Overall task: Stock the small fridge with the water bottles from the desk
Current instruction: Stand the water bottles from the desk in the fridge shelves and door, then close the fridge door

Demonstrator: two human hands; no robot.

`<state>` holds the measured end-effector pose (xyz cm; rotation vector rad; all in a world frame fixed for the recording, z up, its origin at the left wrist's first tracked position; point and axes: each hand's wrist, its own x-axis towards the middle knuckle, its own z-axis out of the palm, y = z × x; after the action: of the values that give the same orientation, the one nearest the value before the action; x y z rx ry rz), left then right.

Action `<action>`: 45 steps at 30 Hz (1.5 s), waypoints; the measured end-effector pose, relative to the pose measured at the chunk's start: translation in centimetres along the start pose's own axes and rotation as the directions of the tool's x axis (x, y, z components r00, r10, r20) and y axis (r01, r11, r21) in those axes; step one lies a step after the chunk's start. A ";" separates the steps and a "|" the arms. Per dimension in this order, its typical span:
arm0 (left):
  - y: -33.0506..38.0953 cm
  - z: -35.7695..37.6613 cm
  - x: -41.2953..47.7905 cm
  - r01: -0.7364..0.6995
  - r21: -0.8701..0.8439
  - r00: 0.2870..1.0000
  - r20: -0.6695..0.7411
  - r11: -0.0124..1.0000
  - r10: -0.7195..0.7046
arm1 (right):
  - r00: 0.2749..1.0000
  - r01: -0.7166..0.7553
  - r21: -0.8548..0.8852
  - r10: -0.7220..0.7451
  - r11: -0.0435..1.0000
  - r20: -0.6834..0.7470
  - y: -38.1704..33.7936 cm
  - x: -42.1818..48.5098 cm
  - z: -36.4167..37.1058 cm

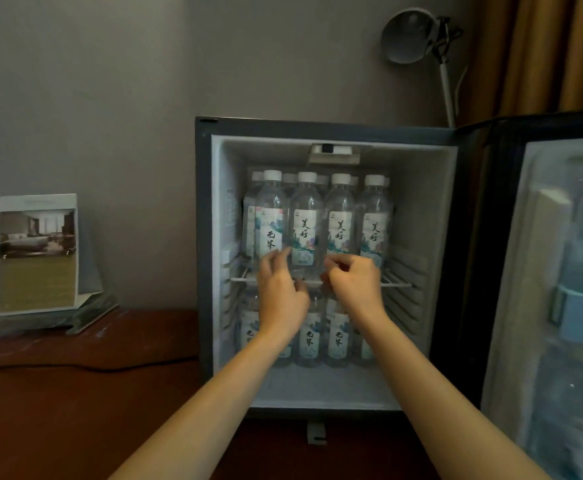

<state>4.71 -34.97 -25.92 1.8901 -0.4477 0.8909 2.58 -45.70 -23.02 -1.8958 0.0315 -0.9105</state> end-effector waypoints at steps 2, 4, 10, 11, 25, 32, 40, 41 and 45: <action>1.5 0.3 -0.7 -0.009 -0.106 1.000 0.028 0.994 0.012 | 0.999 0.023 -0.008 -0.023 1.000 -0.025 -0.1 -0.7 -1.9; 3.1 0.8 -1.5 -0.035 -0.186 0.997 0.061 0.982 0.047 | 0.998 0.031 0.014 -0.030 0.999 -0.053 -0.2 -1.6 -4.1; 8.1 2.1 -4.5 -0.141 -0.419 0.989 -0.017 0.897 0.147 | 0.991 0.081 0.102 -0.069 0.992 -0.116 -0.8 -5.4 -11.8; 9.1 2.4 -5.1 -0.161 -0.446 0.986 -0.035 0.881 0.163 | 0.989 0.097 0.106 -0.085 0.990 -0.118 -1.0 -6.1 -13.3; 24.8 8.9 -15.6 -0.413 -0.694 0.866 -0.098 0.590 0.491 | 0.749 0.128 -0.065 -0.139 0.990 -0.648 1.8 -15.7 -36.3; 28.7 10.8 -18.1 -0.408 -0.720 0.839 -0.054 0.562 0.541 | 0.546 -0.014 -0.061 -0.043 0.998 -0.837 5.0 -14.1 -43.5; 30.5 11.5 -18.7 -0.457 -0.687 0.806 -0.051 0.566 0.589 | 0.740 -0.207 0.211 0.294 0.955 -0.605 7.3 -9.9 -47.2; 30.5 11.6 -18.7 -0.458 -0.684 0.804 -0.046 0.568 0.593 | 0.765 -0.222 0.221 0.310 0.950 -0.565 7.3 -9.8 -47.3; 30.4 11.3 -18.4 -0.456 -0.670 0.805 -0.029 0.586 0.593 | 0.824 -0.204 0.154 0.254 0.967 -0.506 6.9 -10.2 -47.2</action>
<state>-22.48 -60.38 -24.02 1.1787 -1.3305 0.7654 -30.66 -81.38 -23.68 -1.4665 0.5285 -1.2108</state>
